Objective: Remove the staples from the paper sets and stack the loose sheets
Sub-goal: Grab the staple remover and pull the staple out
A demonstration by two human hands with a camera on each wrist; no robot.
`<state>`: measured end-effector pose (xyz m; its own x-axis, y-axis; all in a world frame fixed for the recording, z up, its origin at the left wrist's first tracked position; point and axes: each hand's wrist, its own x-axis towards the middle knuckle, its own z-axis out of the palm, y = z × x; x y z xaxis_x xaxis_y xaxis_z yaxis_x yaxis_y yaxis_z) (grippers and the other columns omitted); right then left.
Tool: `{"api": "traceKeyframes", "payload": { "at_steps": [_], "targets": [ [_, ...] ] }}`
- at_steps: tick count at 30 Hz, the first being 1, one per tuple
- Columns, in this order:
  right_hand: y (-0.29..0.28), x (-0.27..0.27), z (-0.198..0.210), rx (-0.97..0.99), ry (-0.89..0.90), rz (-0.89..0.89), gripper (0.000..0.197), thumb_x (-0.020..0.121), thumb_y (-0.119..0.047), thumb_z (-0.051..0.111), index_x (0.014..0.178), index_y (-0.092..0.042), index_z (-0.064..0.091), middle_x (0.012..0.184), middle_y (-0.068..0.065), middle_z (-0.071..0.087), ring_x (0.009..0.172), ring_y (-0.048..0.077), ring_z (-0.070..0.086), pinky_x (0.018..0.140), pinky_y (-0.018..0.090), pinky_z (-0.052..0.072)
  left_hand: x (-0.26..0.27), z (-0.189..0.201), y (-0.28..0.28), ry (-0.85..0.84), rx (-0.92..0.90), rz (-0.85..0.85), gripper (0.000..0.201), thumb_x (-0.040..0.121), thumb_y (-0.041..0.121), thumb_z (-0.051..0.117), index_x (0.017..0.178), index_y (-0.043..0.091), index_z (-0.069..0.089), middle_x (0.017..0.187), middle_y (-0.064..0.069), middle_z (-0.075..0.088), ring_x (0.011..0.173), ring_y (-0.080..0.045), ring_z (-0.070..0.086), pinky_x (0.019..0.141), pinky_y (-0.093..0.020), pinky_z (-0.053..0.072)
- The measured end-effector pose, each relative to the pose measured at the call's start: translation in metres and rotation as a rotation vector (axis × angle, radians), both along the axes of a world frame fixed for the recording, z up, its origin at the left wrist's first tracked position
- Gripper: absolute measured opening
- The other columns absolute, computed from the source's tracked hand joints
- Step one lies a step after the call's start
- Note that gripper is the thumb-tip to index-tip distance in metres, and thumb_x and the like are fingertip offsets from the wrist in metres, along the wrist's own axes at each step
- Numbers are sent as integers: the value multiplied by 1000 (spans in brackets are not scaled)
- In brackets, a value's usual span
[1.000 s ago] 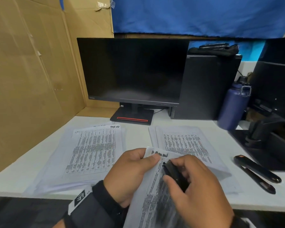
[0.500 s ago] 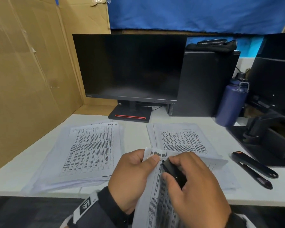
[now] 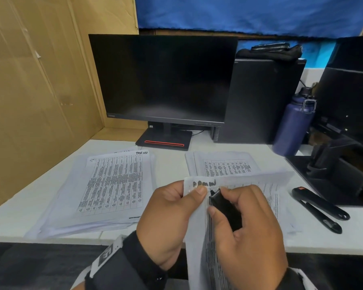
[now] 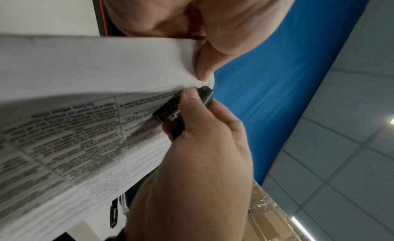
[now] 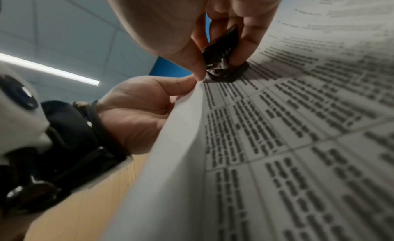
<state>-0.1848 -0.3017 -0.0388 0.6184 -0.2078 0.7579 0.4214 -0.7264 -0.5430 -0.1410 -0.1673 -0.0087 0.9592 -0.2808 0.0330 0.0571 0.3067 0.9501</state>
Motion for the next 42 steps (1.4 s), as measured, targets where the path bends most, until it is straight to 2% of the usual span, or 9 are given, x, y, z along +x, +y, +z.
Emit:
{"api": "traceKeyframes", "payload": {
  "at_steps": [4, 9, 18, 23, 26, 29, 32, 34, 42],
  "targets": [
    [1, 0, 4, -59, -74, -21, 23, 78, -15, 74, 101, -14, 69, 93, -4, 61, 88, 20, 63, 73, 32, 49, -1, 8, 4, -24, -18, -22, 19, 96, 10, 62, 94, 4, 80, 94, -22, 79, 81, -28, 76, 72, -35, 62],
    [0, -1, 4, 35, -30, 57, 24, 79, -21, 76, 102, -23, 68, 95, -12, 60, 92, 11, 64, 75, 32, 52, 2, 9, 6, -76, 42, 26, 19, 98, 13, 63, 95, 4, 80, 98, -23, 79, 96, -42, 76, 91, -52, 60],
    [0, -2, -1, -41, -13, 32, 29, 80, -20, 74, 100, -34, 59, 96, -9, 57, 89, 9, 61, 70, 32, 53, 1, -1, -2, -34, 37, 62, 22, 98, 11, 64, 85, 10, 82, 88, -18, 79, 80, -26, 75, 78, -38, 60],
    [2, 2, 4, 413, 224, 175, 31, 77, -24, 85, 92, -40, 63, 86, -10, 68, 80, 9, 67, 74, 29, 57, 0, -12, -6, 34, 61, 60, 21, 97, 12, 66, 83, 9, 81, 83, -19, 78, 74, -26, 72, 71, -35, 58],
    [-6, 3, 17, 323, 185, 143, 30, 79, -23, 83, 96, -38, 64, 94, -10, 68, 87, 7, 67, 77, 25, 56, -4, -16, -8, 88, 64, 17, 18, 96, 14, 67, 87, 8, 82, 88, -21, 78, 78, -29, 73, 76, -39, 57],
    [-16, 3, 22, 308, 179, 140, 29, 79, -25, 81, 99, -36, 63, 96, -9, 69, 87, 8, 68, 77, 30, 58, -1, -9, -5, 120, -5, -10, 16, 94, 11, 67, 90, 6, 82, 86, -19, 79, 74, -26, 75, 68, -33, 60],
    [-16, 0, 23, 182, 181, 164, 29, 79, -23, 81, 96, -35, 62, 94, -16, 64, 86, 7, 65, 73, 16, 51, 8, 1, 0, 164, -81, -1, 16, 93, 11, 67, 94, -1, 79, 87, -21, 78, 71, -28, 75, 62, -32, 61],
    [-14, -1, 18, 84, 179, 168, 30, 79, -20, 82, 95, -34, 61, 92, -18, 59, 88, 3, 61, 73, 9, 45, 11, 3, 2, 181, -103, 1, 21, 91, 13, 69, 100, -3, 77, 92, -24, 77, 73, -29, 75, 64, -34, 61],
    [-9, 2, 8, -15, 136, 122, 25, 77, -26, 75, 95, -34, 59, 89, -20, 54, 86, -3, 56, 72, 10, 43, 9, -1, 3, 225, -83, -23, 27, 87, 21, 72, 99, -2, 79, 98, -26, 77, 78, -31, 75, 75, -39, 63]
  ]
}}
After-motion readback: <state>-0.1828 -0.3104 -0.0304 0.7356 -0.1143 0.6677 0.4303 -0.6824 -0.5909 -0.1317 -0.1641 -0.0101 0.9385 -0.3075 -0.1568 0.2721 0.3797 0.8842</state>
